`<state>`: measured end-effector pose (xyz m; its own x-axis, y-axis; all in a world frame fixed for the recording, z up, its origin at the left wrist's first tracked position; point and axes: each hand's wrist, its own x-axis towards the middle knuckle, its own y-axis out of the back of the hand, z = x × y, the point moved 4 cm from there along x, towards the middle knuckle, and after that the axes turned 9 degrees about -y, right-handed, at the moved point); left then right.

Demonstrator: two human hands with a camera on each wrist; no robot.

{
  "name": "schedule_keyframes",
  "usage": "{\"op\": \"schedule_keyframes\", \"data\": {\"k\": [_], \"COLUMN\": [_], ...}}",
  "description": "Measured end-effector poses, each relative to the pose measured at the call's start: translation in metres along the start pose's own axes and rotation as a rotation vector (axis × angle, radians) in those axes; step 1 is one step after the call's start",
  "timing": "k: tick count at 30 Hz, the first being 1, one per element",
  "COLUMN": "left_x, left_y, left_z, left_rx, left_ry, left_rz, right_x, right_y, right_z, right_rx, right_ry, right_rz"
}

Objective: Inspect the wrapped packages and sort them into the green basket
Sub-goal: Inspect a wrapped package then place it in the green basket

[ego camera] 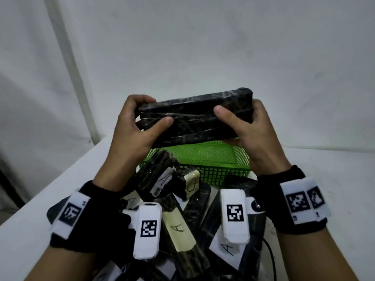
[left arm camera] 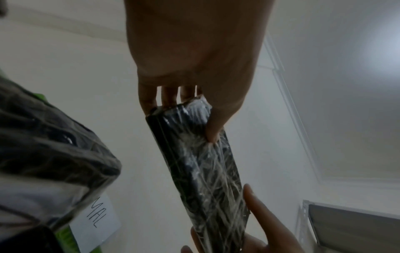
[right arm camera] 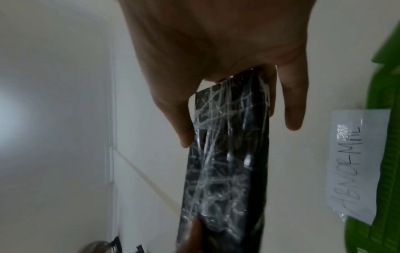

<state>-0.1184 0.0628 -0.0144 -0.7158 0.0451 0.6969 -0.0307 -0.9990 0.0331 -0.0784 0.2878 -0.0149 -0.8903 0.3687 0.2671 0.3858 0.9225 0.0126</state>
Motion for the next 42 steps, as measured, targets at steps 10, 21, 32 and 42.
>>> {"op": "schedule_keyframes", "data": {"k": [10, 21, 32, 42], "left_x": [0.001, -0.01, -0.003, 0.0], "left_y": [0.0, -0.021, -0.003, 0.007], "left_z": [0.01, 0.029, 0.009, 0.004], "left_rx": [-0.256, -0.114, 0.338, 0.524], "left_ry": [0.077, -0.138, -0.215, -0.21], "left_rz": [-0.103, -0.182, -0.196, -0.156], "right_x": [0.005, -0.03, -0.011, -0.009], "right_y": [0.01, -0.032, -0.017, -0.016], "right_z": [0.004, -0.018, -0.008, -0.007], "right_rx": [-0.097, -0.42, 0.297, 0.269], "right_ry": [0.099, 0.34, 0.13, -0.037], "right_rz": [0.164, -0.246, -0.327, -0.396]}}
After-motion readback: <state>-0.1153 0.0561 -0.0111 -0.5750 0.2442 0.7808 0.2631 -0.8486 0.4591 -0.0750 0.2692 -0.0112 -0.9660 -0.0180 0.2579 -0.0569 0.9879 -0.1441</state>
